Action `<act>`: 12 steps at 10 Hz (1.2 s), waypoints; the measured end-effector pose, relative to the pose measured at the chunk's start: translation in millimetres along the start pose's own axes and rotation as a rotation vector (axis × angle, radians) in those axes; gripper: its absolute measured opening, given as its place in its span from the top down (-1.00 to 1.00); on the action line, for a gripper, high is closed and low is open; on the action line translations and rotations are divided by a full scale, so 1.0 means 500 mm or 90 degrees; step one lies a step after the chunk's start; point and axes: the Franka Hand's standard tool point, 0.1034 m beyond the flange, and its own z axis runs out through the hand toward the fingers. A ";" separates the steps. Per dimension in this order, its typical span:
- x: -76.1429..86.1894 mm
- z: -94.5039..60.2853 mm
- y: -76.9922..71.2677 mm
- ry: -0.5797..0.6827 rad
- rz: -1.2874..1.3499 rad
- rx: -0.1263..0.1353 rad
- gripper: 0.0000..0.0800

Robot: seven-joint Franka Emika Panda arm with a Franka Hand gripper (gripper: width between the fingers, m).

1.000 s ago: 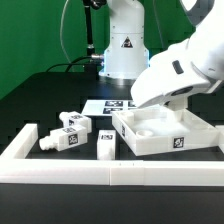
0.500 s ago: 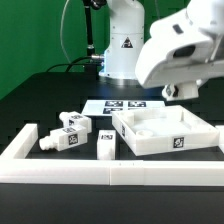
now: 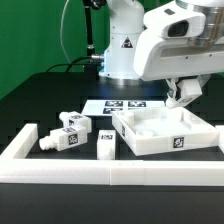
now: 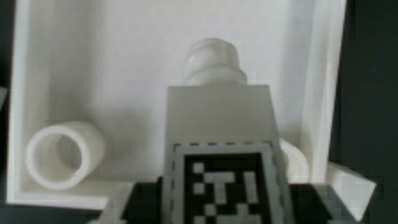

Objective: Assemble one leg

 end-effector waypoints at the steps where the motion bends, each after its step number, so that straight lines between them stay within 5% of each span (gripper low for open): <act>1: 0.006 -0.008 -0.012 0.049 -0.001 -0.006 0.29; 9: 0.045 -0.038 -0.025 0.401 -0.012 -0.041 0.29; 12: 0.057 -0.025 -0.036 0.426 -0.017 -0.040 0.29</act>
Offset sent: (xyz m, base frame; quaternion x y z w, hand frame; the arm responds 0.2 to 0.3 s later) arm 0.0082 0.0147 0.0063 -0.0018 0.1758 0.0438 0.9834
